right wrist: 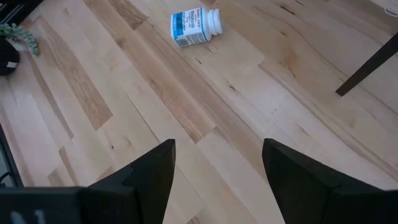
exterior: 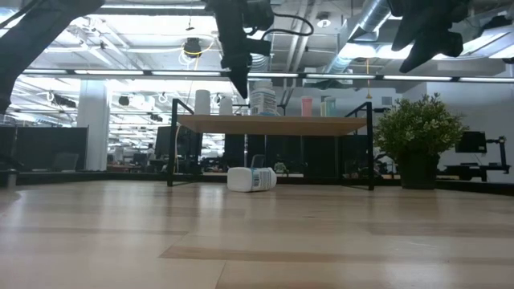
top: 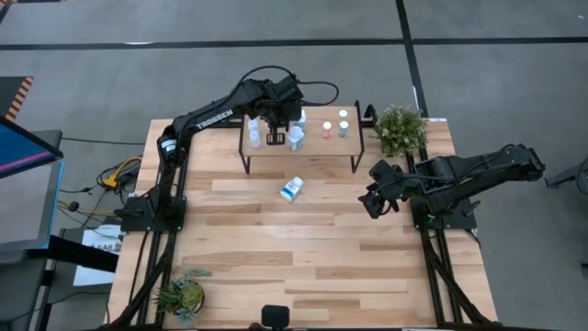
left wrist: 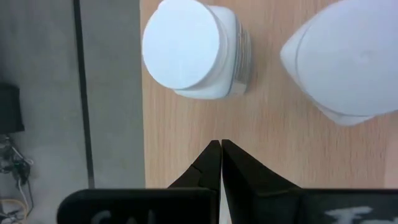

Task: Pick and place medicine bottles onto shelf by color
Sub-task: Adjust the transparent medicine bottle on the shelf

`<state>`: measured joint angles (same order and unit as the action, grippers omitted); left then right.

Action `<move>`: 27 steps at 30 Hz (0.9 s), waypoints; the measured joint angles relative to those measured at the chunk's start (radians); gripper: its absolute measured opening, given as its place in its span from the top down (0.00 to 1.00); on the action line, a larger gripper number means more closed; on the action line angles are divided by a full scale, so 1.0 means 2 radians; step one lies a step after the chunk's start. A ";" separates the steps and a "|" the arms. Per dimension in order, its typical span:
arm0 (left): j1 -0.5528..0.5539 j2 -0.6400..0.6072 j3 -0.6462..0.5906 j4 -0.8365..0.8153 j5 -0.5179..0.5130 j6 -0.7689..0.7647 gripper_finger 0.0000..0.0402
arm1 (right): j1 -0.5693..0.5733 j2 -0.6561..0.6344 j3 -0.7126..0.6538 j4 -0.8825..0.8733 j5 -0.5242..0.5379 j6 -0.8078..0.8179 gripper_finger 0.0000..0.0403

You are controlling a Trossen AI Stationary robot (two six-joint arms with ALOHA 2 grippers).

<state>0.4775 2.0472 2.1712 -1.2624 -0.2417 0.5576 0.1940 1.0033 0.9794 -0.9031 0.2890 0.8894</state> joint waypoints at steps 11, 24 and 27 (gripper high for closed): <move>-0.003 0.008 0.000 0.020 -0.014 0.004 1.00 | 0.000 0.000 0.000 0.001 0.000 0.000 0.34; 0.002 0.026 -0.001 0.001 -0.026 0.003 1.00 | 0.000 0.000 0.000 0.001 0.000 0.001 0.34; 0.003 0.024 0.000 -0.002 -0.033 0.003 1.00 | 0.000 0.000 0.000 0.001 0.000 0.001 0.34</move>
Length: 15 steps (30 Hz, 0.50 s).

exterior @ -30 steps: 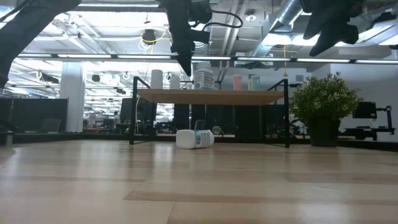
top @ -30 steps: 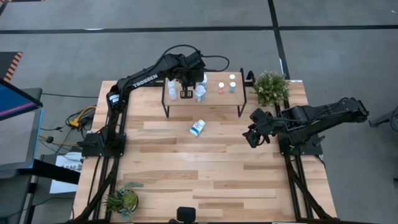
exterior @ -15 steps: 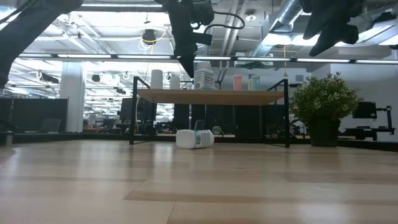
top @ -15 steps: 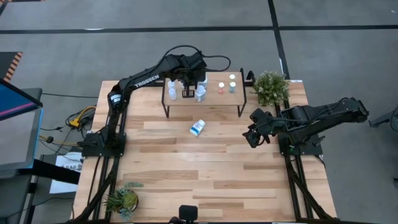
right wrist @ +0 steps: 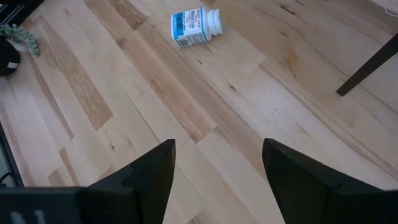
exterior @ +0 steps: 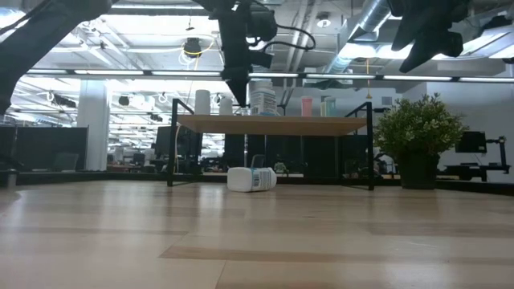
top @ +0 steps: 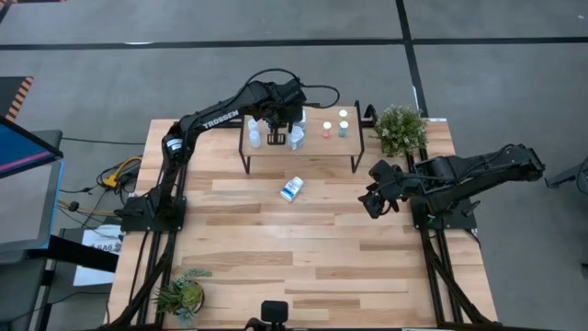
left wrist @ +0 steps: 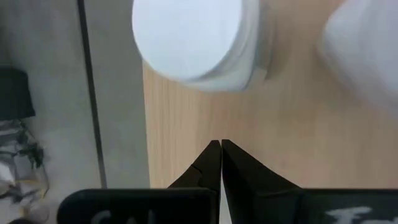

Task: Pick and place medicine bottles onto shelf by color
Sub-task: Adjust the transparent medicine bottle on the shelf

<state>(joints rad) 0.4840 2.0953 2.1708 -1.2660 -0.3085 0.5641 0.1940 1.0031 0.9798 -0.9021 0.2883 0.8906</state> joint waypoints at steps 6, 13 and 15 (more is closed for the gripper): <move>0.009 0.000 0.000 -0.036 -0.009 -0.014 1.00 | 0.000 0.000 0.000 0.000 0.000 -0.003 0.34; 0.011 0.000 0.000 -0.050 -0.018 -0.021 1.00 | 0.000 0.000 0.000 0.000 0.000 -0.004 0.34; 0.011 0.000 0.000 -0.051 -0.019 -0.023 1.00 | 0.000 0.000 0.000 -0.001 -0.001 -0.004 0.34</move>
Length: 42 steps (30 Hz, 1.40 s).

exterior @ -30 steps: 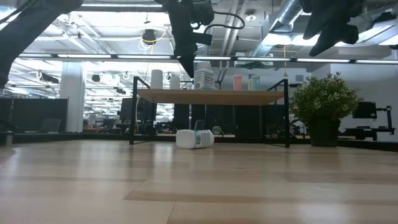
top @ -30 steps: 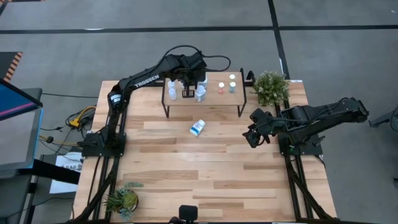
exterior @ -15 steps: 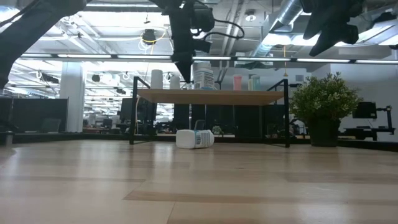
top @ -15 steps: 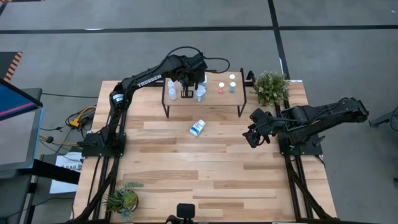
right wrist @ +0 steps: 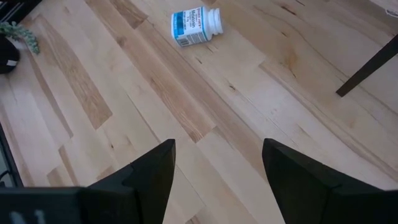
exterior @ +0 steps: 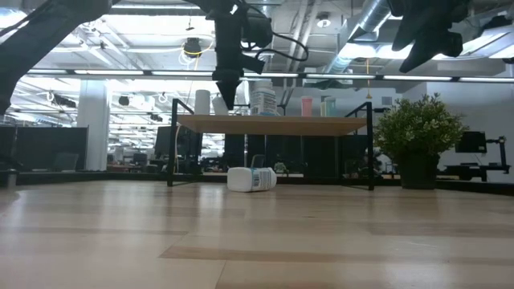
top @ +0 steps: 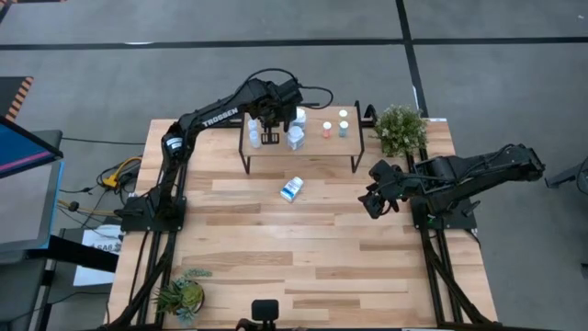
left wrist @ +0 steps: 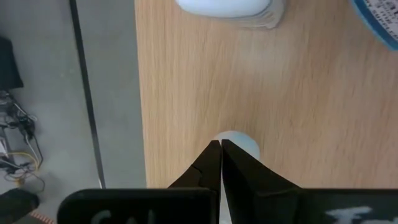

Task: Pick and place medicine bottles onto shelf by color
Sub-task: Adjust the transparent medicine bottle on the shelf

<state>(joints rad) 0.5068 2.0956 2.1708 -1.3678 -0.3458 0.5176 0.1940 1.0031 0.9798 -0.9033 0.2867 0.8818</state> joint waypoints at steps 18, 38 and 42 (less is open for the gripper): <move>-0.003 0.000 0.000 0.023 0.019 -0.005 1.00 | 0.000 0.000 0.000 0.000 -0.001 0.000 0.34; -0.029 0.000 0.000 0.032 -0.013 0.012 1.00 | 0.000 0.000 0.000 0.000 -0.001 0.000 0.34; -0.032 0.006 0.000 0.027 -0.013 0.013 1.00 | 0.000 0.000 0.000 0.000 -0.004 0.000 0.34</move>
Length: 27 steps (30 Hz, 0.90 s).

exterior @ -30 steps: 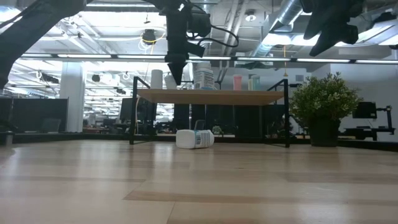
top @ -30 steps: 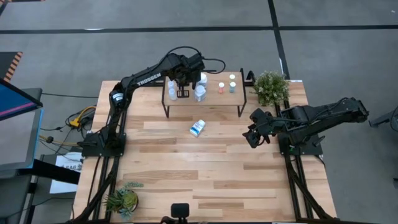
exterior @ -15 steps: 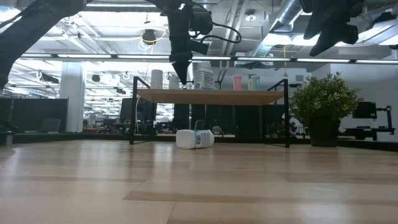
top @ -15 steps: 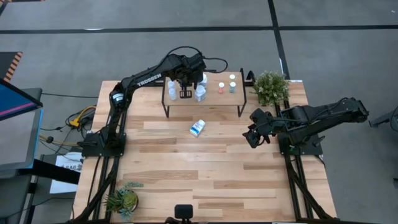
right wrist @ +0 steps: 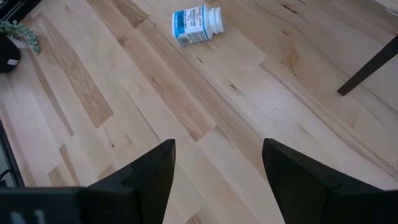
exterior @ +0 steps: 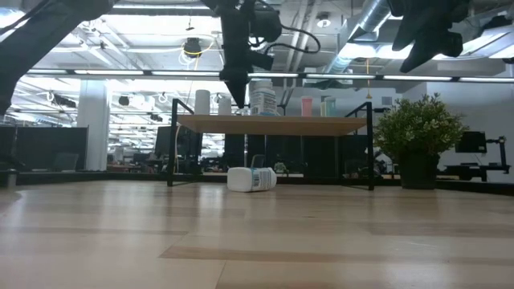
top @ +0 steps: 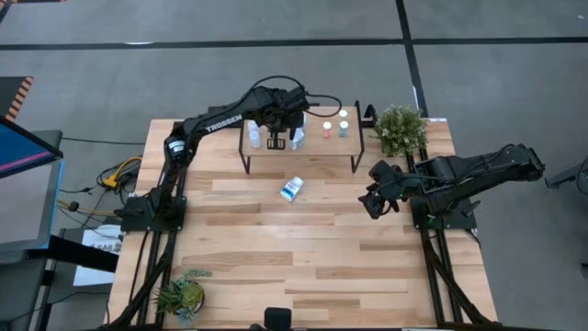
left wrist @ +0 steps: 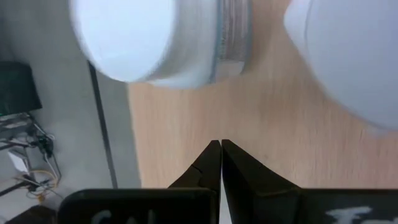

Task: Pick and place medicine bottles onto shelf by color
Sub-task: Adjust the transparent medicine bottle on the shelf

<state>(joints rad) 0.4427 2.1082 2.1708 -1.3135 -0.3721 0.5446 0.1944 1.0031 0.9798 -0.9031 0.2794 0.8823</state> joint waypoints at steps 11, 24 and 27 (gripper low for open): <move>-0.002 0.009 0.000 -0.003 -0.015 0.006 1.00 | 0.001 0.000 0.000 0.000 -0.010 0.000 0.34; -0.001 0.010 0.000 -0.035 -0.028 0.006 1.00 | 0.001 0.000 0.000 0.000 -0.010 0.000 0.34; 0.000 0.010 0.000 -0.042 -0.029 0.006 1.00 | 0.001 0.000 0.000 0.000 -0.010 0.000 0.34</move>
<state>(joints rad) 0.4418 2.1273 2.1704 -1.3973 -0.4296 0.5560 0.1967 1.0031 0.9798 -0.9039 0.2592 0.8822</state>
